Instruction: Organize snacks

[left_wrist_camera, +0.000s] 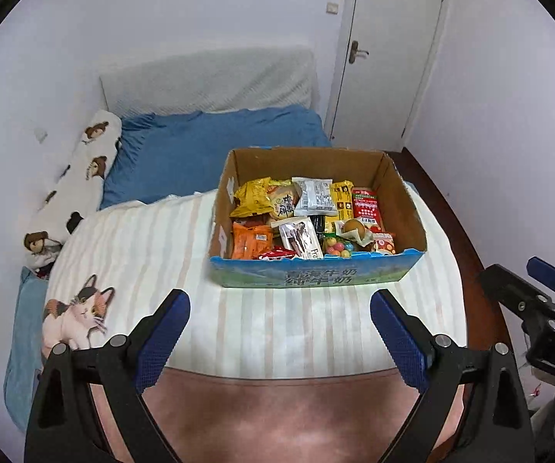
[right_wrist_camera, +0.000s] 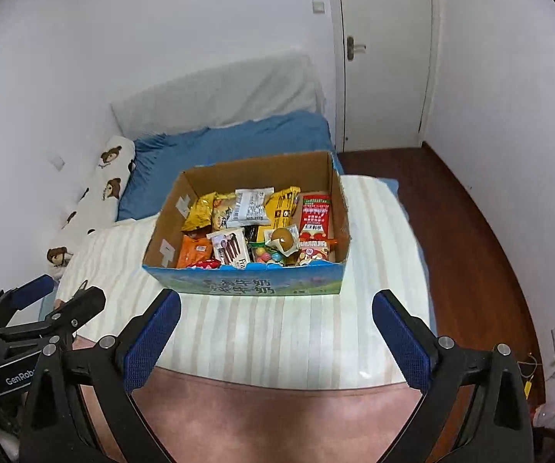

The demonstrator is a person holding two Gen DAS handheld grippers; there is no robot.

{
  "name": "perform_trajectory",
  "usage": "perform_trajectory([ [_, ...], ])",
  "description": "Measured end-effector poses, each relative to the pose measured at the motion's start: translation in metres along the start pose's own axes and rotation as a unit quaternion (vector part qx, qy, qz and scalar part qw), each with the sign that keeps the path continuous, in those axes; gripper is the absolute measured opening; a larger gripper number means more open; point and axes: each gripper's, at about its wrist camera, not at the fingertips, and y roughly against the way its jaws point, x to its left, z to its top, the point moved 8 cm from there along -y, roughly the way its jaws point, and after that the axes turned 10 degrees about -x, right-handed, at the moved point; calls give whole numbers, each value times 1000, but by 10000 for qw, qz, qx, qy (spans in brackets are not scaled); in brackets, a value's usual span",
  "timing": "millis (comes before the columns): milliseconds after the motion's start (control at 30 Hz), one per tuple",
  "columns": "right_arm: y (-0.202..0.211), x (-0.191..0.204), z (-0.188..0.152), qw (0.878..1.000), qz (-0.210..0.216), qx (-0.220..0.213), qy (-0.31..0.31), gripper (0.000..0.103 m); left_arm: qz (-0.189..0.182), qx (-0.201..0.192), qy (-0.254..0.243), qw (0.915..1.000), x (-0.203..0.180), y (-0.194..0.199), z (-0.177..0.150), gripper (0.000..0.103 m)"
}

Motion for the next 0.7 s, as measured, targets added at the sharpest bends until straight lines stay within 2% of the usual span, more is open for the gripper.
perform_trajectory([
  [100, 25, 2, -1, 9999, 18, -144, 36, 101, 93, -186, -97, 9997, 0, 21, -1, 96],
  [367, 76, 7, -7, 9993, 50, -374, 37, 102, 61, -446, -57, 9990, -5, 57, -2, 96],
  [700, 92, 4, -7, 9988, -7, -485, 49, 102, 39, -507, -76, 9987, -10, 69, -7, 96],
])
